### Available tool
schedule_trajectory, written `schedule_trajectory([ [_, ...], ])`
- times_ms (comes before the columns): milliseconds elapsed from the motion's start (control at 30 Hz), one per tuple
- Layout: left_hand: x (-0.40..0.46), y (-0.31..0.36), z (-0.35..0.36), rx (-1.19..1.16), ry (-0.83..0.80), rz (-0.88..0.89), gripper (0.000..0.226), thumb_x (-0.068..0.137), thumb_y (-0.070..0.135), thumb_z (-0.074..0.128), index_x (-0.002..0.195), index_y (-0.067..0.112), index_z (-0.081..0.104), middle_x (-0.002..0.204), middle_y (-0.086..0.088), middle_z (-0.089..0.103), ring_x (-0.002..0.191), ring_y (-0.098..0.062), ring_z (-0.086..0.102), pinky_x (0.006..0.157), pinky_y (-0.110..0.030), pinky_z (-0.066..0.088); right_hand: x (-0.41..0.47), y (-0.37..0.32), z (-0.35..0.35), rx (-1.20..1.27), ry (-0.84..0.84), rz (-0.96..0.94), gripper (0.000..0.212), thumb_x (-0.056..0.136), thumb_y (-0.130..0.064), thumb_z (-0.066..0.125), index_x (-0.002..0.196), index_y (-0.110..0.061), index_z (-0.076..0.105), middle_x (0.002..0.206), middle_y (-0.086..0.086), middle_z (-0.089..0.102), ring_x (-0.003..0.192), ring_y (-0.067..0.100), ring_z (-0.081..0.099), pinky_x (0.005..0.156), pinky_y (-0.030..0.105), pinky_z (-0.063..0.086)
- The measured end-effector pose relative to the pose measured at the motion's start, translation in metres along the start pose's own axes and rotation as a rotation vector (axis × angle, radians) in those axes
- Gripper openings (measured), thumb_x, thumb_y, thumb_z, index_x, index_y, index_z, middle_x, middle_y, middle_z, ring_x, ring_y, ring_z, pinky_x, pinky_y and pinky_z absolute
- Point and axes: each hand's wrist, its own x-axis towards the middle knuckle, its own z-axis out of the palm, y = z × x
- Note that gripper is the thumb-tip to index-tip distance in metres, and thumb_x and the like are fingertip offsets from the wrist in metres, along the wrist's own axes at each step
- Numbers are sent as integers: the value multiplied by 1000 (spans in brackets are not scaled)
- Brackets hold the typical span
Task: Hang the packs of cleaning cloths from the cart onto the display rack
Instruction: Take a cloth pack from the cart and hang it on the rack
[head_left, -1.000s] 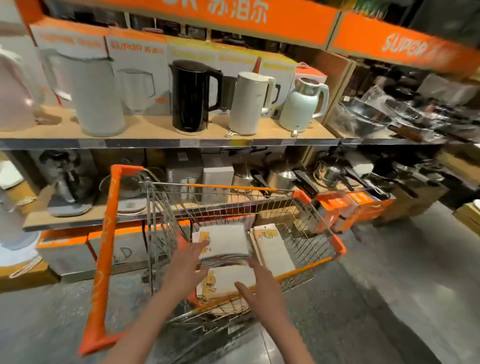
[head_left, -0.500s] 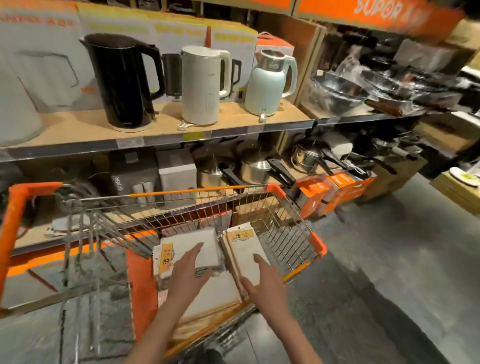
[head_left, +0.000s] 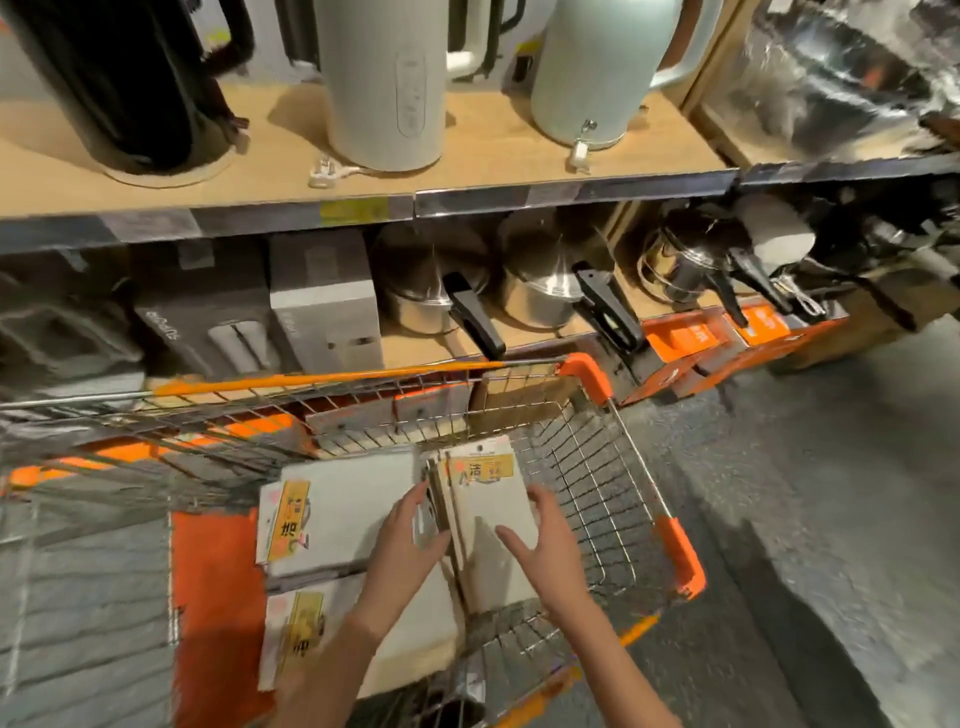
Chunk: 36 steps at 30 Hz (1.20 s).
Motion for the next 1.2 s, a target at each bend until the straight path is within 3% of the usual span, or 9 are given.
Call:
schedule_trajectory([
  [167,43,-20,49,-63,66,-144,68,81,2,72,138,16,38,130,7,41,133,-18,39,109,-33,36,62,35,20,110,-37,62,67,81,-31,71,137,-14,38,138,1,47,127,17,43,101,31,37],
  [300,78,-34,88,-107,83,-189,72,81,11,75,142,11,36,140,-2,42,131,-19,41,103,-18,33,114,69,41,229,-100,102,72,79,-25,74,138,-13,35,140,3,44,130,18,40,100,26,33],
  [367,96,-40,101,-172,108,-224,71,83,4,71,144,12,34,137,6,38,126,-8,38,87,4,30,138,83,51,251,-131,94,76,78,-26,75,139,-11,33,140,3,43,130,17,39,103,28,33],
  [433,114,-50,112,-231,128,-228,72,83,-3,68,143,14,33,135,12,33,124,-2,32,77,10,26,159,97,62,290,-156,105,78,76,-27,76,139,-10,34,135,1,45,128,16,39,105,29,33],
  [533,134,-71,125,-327,201,-254,74,80,-5,68,137,28,36,143,4,42,130,-13,44,90,-11,41,182,113,76,356,-164,125,80,71,-23,81,136,-14,36,123,-7,47,121,15,46,100,27,38],
  [633,144,-86,135,-408,209,-268,72,74,24,73,133,41,36,139,-1,49,124,-14,52,96,-28,47,201,126,88,357,-190,136,83,69,-14,82,137,-11,35,119,-9,48,111,9,49,87,13,38],
  [833,168,-112,155,-580,223,-323,84,84,-1,67,150,18,19,143,2,44,117,1,53,79,-4,46,221,142,115,540,-281,246,75,73,-3,77,132,-19,34,111,-4,61,93,7,61,80,17,51],
  [967,177,-120,163,-629,260,-360,89,81,-3,69,150,18,16,141,-3,46,120,-14,53,79,-9,49,224,143,124,547,-338,244,54,74,-7,77,119,-18,47,105,3,66,91,14,64,69,10,49],
  [1200,174,-115,168,-665,225,-318,80,85,-7,64,146,21,20,128,6,52,98,11,58,74,-4,46,223,151,126,596,-363,243,52,75,-1,74,116,-20,48,93,-8,67,77,-3,64,69,13,50],
])
